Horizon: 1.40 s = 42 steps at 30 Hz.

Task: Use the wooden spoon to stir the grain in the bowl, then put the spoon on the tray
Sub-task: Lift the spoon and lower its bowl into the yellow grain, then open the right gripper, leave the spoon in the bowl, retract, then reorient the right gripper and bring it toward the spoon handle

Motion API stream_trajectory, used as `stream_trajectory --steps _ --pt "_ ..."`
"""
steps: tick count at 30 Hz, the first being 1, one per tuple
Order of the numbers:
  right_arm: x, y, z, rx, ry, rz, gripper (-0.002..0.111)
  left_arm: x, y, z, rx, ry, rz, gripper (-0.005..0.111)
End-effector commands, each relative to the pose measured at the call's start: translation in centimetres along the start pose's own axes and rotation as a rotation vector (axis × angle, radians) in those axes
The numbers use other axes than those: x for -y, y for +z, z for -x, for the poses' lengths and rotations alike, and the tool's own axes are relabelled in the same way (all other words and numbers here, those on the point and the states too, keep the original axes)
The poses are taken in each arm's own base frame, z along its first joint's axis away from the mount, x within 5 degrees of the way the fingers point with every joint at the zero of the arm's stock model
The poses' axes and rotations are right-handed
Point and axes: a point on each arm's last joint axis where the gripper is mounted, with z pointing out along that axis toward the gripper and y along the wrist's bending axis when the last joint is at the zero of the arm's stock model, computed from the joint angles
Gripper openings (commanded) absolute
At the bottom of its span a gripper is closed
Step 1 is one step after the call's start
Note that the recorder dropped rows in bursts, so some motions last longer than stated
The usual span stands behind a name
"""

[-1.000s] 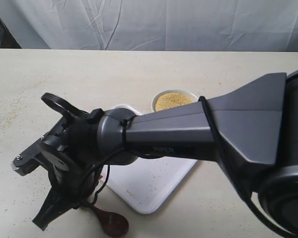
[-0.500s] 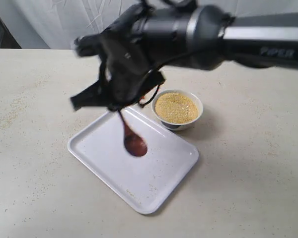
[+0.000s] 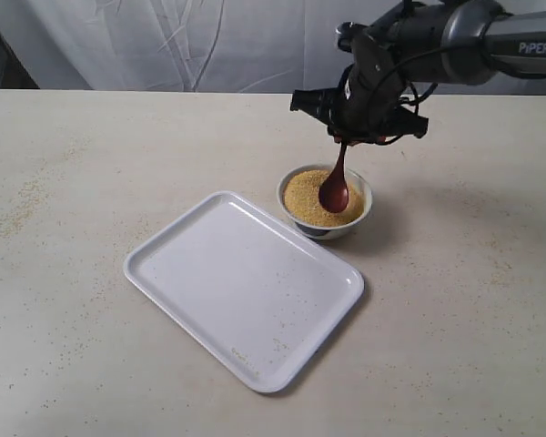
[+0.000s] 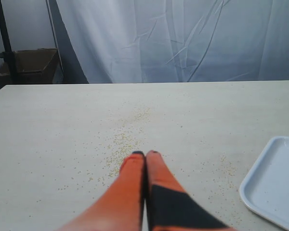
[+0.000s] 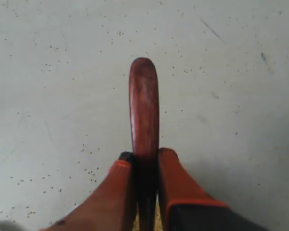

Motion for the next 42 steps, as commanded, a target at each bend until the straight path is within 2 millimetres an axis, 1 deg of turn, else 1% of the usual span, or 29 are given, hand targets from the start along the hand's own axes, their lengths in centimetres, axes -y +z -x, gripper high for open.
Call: stream_trajectory --steps 1,8,9,11,13,14,15,17,21,25,26,27,29,31,32,34,36,38,40,42 --pt "0.0 1.6 -0.8 -0.049 0.059 0.006 0.001 0.0 0.0 -0.1 0.006 -0.006 0.0 0.0" --pt "0.3 1.5 -1.1 -0.083 0.057 -0.034 0.001 0.0 0.0 -0.1 0.006 -0.006 0.0 0.0" --pt "0.3 1.5 -1.1 -0.084 0.057 -0.036 0.005 0.0 0.0 -0.1 0.006 -0.006 0.0 0.0" --pt "0.3 1.5 -1.1 -0.084 0.057 -0.036 0.017 0.0 0.0 -0.1 0.006 -0.006 0.0 0.0" --pt "0.4 1.5 -1.2 -0.088 0.054 -0.038 0.034 0.0 0.0 -0.1 0.006 -0.006 0.0 0.0" --pt "0.4 1.5 -1.2 -0.089 0.054 -0.04 0.04 0.0 0.0 -0.1 0.006 -0.006 0.0 0.0" --pt "0.4 1.5 -1.2 -0.093 0.054 -0.043 0.045 0.0 0.0 -0.1 0.006 -0.006 0.0 0.0" --pt "0.4 1.0 -1.0 -0.09 0.059 -0.041 0.049 0.0 0.0 -0.1 0.006 -0.006 0.0 0.0" --pt "0.5 -2.1 0.2 -0.057 0.057 -0.029 0.049 0.0 0.0 -0.1 0.006 -0.006 0.0 0.0" --pt "1.2 -5.5 1.6 -0.036 -0.055 0.023 0.048 0.0 0.0 -0.1 0.006 -0.006 0.0 0.0" --pt "1.5 -6.1 1.9 -0.041 -0.091 0.043 0.045 0.0 0.0 -0.1 0.006 -0.006 0.0 0.0" --pt "2.0 -6.7 2.2 -0.052 -0.133 0.068 0.039 0.0 0.0 -0.1 0.006 -0.006 0.0 0.0" --pt "3.1 -7.6 2.9 -0.064 -0.196 0.112 0.024 0.0 0.0 -0.1 0.006 -0.006 0.0 0.0" --pt "4.1 -8.5 3.5 -0.068 -0.219 0.165 0.004 0.0 0.0 -0.1 0.006 -0.006 0.0 0.0" --pt "4.3 -8.9 3.7 -0.059 -0.227 0.2 0.0 0.0 0.0 -0.1 0.006 -0.006 0.0 0.0" --pt "5.1 -9.8 4.1 -0.006 -0.217 0.282 0.0 0.0 0.0 -0.1 0.006 -0.006 0.0 0.0" --pt "5.6 -10.5 3.9 0.083 -0.191 0.357 0.0 0.0 0.0 -0.1 0.006 -0.006 0.0 0.0" --pt "6.3 -11.1 3.0 0.216 -0.157 0.408 -0.001 0.0 0.0 -0.1 0.006 -0.006 0.0 0.0" --pt "7.5 -11.2 1.3 0.333 -0.087 0.39 -0.001 0.0 0.0 -0.1 0.006 -0.006 0.0 0.0" --pt "8.9 -10.8 -0.1 0.419 0.022 0.309 -0.001 0.0 0.0 -0.1 0.006 -0.006 0.0 0.0"
